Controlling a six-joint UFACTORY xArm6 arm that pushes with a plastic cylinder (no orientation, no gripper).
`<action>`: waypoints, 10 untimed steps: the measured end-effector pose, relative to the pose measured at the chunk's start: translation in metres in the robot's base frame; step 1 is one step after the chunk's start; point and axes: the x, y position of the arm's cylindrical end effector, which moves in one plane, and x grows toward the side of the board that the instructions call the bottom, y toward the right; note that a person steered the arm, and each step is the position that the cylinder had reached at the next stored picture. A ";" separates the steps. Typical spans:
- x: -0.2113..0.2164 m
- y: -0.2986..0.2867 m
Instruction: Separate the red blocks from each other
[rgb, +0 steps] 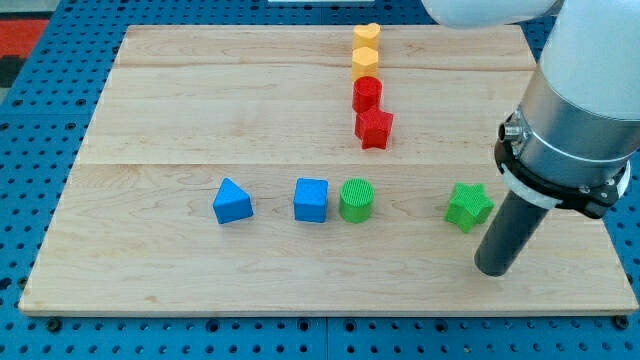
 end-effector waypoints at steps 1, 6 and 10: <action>0.000 0.000; -0.089 -0.068; -0.227 -0.099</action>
